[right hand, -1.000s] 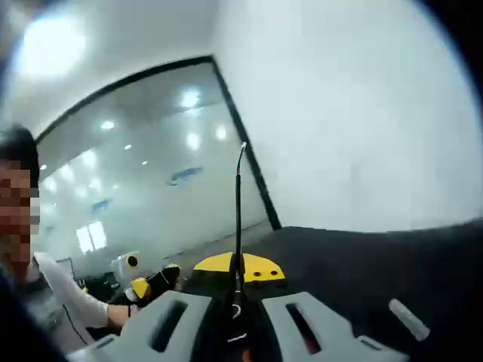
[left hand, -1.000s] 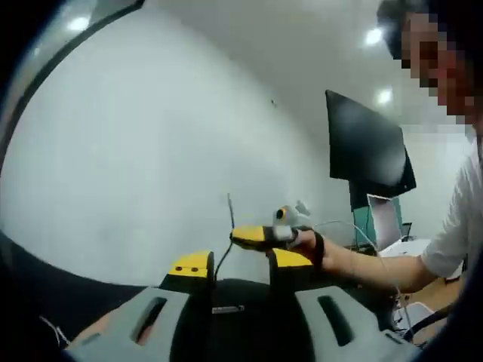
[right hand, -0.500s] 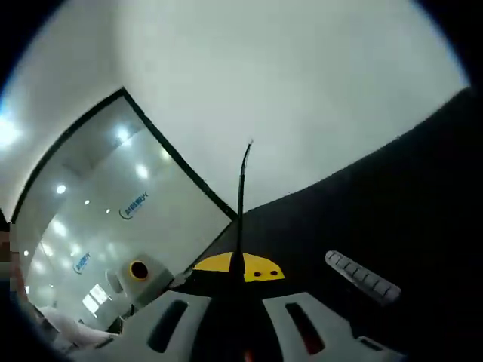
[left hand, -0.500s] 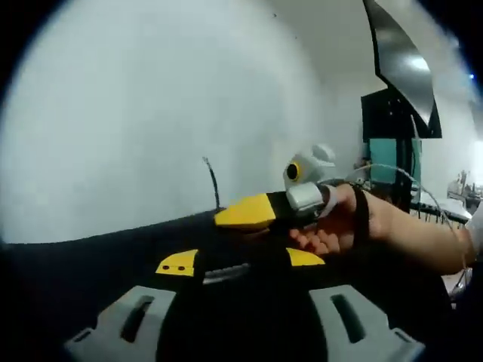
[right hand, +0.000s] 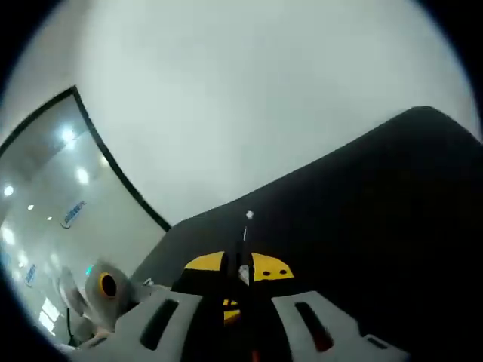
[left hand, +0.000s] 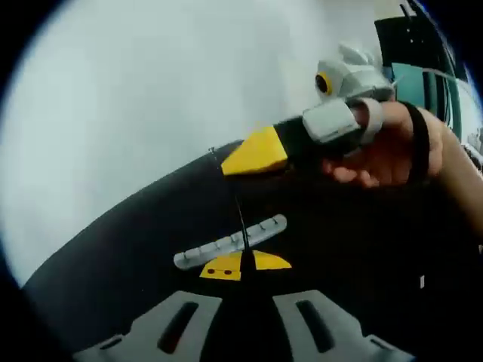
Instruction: Grab the wires, straighten them and put them on the rack
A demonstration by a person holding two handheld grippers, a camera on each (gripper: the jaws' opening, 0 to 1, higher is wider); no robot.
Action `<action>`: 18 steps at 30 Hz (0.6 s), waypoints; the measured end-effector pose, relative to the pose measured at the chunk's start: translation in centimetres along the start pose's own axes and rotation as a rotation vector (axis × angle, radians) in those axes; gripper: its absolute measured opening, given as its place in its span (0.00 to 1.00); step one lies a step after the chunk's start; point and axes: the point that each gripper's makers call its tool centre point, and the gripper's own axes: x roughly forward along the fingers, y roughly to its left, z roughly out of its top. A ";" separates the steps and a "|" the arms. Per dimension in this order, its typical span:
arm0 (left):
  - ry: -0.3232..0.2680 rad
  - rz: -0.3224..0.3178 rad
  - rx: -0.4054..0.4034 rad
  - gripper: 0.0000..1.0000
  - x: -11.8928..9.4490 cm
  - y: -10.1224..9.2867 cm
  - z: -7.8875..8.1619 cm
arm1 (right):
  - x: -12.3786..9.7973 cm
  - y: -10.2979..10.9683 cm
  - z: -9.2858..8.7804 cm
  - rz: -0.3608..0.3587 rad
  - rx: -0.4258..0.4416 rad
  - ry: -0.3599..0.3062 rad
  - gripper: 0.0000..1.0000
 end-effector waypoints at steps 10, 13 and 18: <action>0.056 0.049 -0.095 0.01 0.9 1.4 -1.0 | 2.9 -0.4 -5.6 -0.103 -0.099 0.228 0.11; 0.047 0.059 -0.125 0.01 0.9 1.9 -1.1 | 3.7 -0.9 -5.9 -0.110 -0.022 0.239 0.08; 0.038 0.063 -0.135 0.01 0.9 1.9 -1.1 | 3.9 -1.1 -5.4 -0.104 -0.032 0.221 0.03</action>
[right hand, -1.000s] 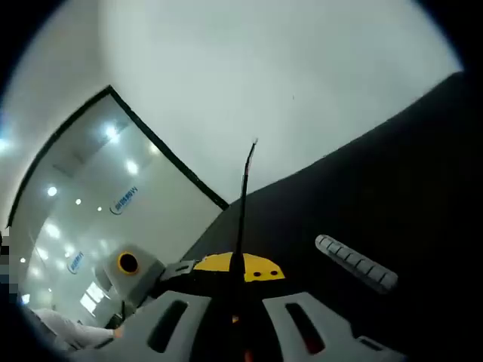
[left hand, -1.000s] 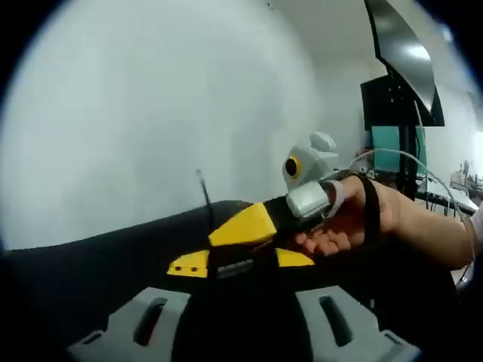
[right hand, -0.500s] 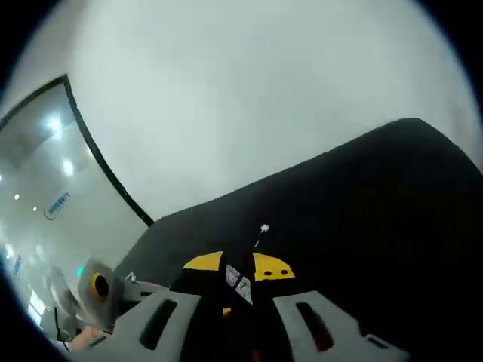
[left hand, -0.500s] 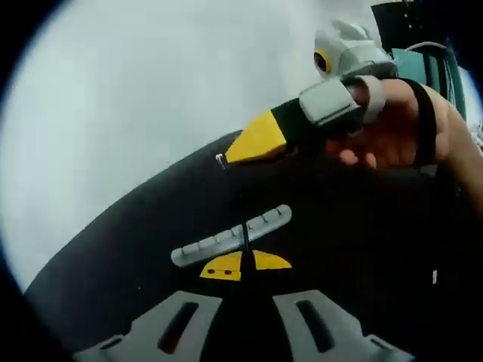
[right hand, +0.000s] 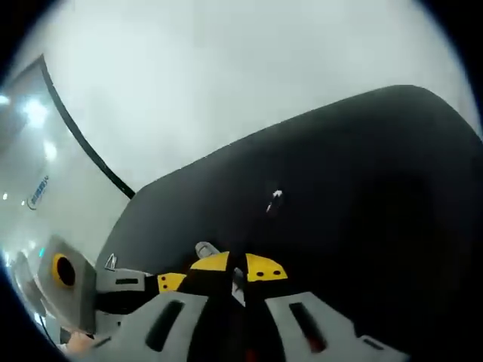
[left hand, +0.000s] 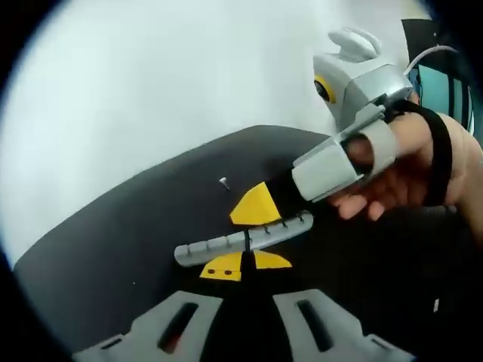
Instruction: Grab the wires, straighten them and put them on the rack
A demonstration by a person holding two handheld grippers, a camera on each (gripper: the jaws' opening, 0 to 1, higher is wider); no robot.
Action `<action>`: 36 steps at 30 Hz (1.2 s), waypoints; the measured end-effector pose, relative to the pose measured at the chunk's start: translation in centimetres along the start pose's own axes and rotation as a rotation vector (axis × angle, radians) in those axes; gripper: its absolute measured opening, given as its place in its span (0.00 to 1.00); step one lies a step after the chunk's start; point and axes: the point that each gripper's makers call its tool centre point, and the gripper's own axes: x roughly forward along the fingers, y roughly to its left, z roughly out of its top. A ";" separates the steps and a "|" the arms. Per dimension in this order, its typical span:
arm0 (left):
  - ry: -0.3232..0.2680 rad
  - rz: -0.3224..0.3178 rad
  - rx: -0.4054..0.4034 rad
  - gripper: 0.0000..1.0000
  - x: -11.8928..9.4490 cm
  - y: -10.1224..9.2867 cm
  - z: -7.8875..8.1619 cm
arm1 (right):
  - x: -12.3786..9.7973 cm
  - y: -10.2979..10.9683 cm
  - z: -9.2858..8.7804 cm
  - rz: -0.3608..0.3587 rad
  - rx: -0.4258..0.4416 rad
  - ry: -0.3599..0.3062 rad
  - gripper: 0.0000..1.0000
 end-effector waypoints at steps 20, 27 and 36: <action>-0.027 0.018 0.001 0.00 0.7 -0.2 0.1 | -4.5 5.3 3.9 0.048 -0.645 -0.180 0.00; -0.054 0.006 -0.008 0.00 0.9 -0.1 0.2 | -1.0 1.9 0.5 -0.055 -0.672 -0.008 0.00; -0.051 0.020 -0.014 0.00 1.2 -0.1 0.5 | -0.7 1.4 0.1 -0.087 -0.742 0.033 0.00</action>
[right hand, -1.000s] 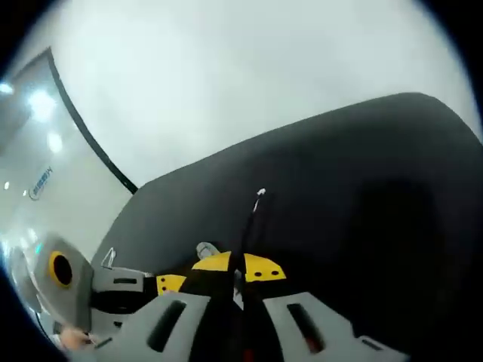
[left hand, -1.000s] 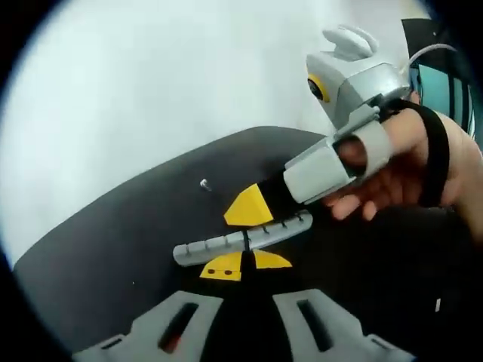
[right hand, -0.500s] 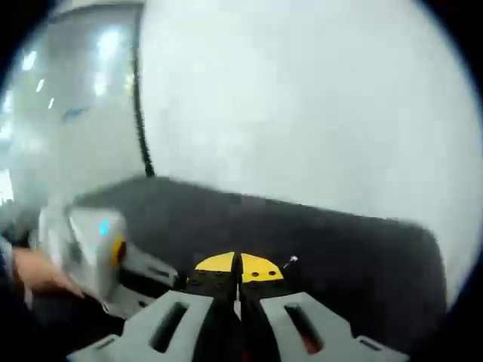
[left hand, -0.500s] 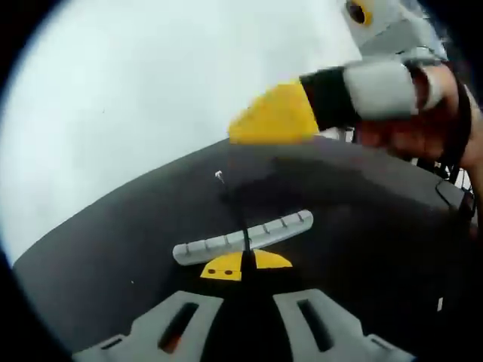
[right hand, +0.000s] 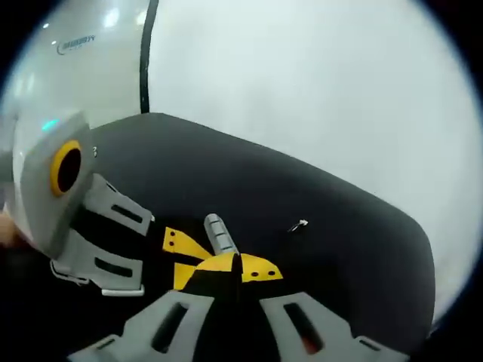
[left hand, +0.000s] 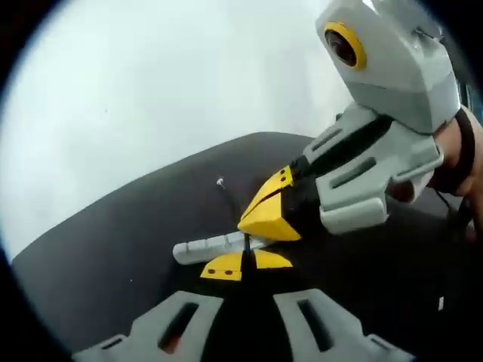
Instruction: Grab the wires, straighten them and put them on the rack
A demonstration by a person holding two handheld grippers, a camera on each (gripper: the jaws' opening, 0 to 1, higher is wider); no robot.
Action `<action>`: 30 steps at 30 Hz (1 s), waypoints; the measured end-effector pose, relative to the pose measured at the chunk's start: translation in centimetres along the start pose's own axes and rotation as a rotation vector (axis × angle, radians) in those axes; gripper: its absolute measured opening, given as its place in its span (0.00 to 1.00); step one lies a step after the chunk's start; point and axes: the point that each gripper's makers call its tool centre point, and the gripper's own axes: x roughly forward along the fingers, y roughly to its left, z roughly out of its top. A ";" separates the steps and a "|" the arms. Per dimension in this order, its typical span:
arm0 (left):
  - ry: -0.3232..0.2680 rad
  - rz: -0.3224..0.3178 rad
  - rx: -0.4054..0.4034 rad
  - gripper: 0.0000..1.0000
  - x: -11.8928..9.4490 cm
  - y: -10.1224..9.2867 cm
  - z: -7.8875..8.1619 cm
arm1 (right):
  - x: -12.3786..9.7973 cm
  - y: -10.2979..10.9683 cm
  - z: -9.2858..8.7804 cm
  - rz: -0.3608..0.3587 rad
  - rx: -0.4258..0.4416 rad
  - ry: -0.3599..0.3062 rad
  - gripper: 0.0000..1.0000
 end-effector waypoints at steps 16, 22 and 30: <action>-0.025 -0.017 -0.033 0.00 -0.4 -0.2 -0.2 | 0.5 0.5 -0.4 -0.037 -0.090 0.071 0.00; -0.037 0.003 -0.030 0.01 -0.4 -0.4 -0.1 | 0.4 0.5 -0.8 -0.032 -0.140 0.068 0.00; -0.034 -0.014 -0.078 0.00 -0.3 0.1 0.0 | -0.9 -0.4 -1.0 0.001 -0.126 0.033 0.00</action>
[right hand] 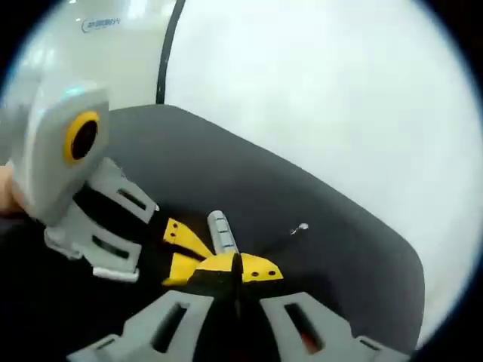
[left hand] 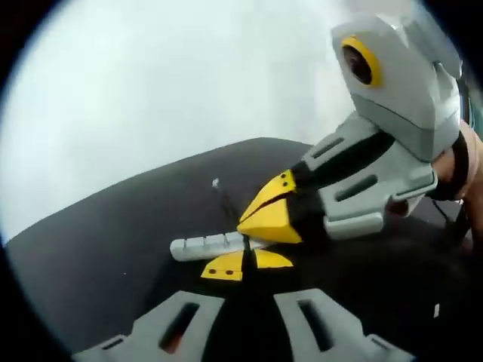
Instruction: Grab the wires, straighten them and put them on the rack
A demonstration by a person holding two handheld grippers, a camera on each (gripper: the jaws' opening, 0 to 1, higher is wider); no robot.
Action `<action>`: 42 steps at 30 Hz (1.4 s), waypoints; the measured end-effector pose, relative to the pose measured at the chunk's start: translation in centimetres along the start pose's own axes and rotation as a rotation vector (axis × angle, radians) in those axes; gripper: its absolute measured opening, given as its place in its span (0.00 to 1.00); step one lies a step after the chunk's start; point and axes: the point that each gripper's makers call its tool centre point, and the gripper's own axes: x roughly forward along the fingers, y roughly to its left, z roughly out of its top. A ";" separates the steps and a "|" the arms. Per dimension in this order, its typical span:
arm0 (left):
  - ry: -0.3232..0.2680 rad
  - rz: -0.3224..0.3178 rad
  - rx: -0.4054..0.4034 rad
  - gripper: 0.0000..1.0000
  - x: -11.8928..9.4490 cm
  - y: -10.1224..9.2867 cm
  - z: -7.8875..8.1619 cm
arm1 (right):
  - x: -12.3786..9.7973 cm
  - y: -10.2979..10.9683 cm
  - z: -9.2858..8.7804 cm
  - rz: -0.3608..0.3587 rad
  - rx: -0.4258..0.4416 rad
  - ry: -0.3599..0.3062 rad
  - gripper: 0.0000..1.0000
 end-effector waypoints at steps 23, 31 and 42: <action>-0.007 -0.008 -0.002 0.00 -0.1 -0.2 0.0 | 0.1 0.9 1.0 -0.013 -0.036 -0.033 0.00; -0.007 -0.005 0.008 0.00 -0.1 -0.3 0.0 | 0.2 1.1 1.5 -0.011 -0.033 -0.044 0.00; -0.004 -0.002 0.013 0.00 0.1 -0.2 0.0 | 0.3 0.6 0.8 -0.042 -0.081 -0.001 0.00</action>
